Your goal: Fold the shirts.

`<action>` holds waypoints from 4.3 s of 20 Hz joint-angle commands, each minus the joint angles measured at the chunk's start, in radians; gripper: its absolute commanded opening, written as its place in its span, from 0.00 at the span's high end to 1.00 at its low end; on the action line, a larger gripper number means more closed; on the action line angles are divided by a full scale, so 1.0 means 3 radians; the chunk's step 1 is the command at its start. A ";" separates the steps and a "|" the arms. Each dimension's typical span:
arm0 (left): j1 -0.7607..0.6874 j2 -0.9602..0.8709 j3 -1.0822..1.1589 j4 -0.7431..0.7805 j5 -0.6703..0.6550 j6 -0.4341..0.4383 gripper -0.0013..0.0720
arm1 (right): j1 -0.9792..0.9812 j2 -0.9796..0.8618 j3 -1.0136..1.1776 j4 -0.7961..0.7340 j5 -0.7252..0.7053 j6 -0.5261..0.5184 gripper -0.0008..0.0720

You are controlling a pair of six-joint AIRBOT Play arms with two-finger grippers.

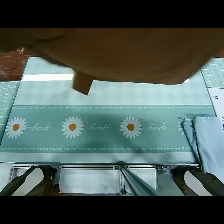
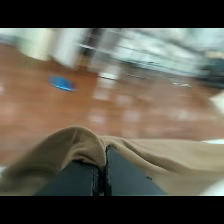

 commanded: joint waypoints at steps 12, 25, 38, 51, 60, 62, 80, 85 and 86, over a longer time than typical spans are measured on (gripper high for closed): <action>-0.1694 0.1437 0.0421 0.3525 -0.0816 -0.0866 0.96 | 0.0001 0.0942 -0.0029 -0.0739 0.1357 0.0402 0.96; -0.1737 -0.0154 -0.1794 0.3507 0.0403 -0.1043 0.95 | 0.0001 -0.0125 -0.2494 -0.0242 -0.0327 -0.0019 0.96; -0.1736 -0.2925 -0.0323 0.2201 0.0882 -0.1495 0.95 | 0.0001 -0.2814 -0.1108 0.0290 -0.0843 0.0055 0.96; -0.1195 -0.2931 -0.0505 0.2299 -0.1195 -0.0376 0.95 | -0.0128 -0.2677 -0.1701 -0.0158 0.0619 -0.0370 0.96; -0.1319 -0.2927 -0.0876 0.2272 -0.1385 -0.0301 0.95 | -0.0117 -0.2677 -0.2051 -0.0144 0.0498 -0.0258 0.96; -0.1335 -0.2927 -0.0876 0.2267 -0.1400 -0.0375 0.95 | -0.0117 -0.2677 -0.2051 -0.0127 0.0487 -0.0212 0.87; 0.0340 -0.0430 -0.3429 0.1857 -0.0309 -0.0282 0.29 | -0.0752 -0.0401 -0.4013 0.0163 -0.0559 -0.0401 0.42; 0.0678 -0.0205 -0.4180 0.1600 -0.0244 -0.0121 0.29 | -0.0871 -0.0284 -0.4426 0.0796 -0.0509 -0.0772 0.42; 0.0622 -0.0203 -0.4255 0.1670 -0.0249 -0.0122 0.29 | -0.0871 -0.0285 -0.4438 0.0796 -0.0504 -0.0779 0.42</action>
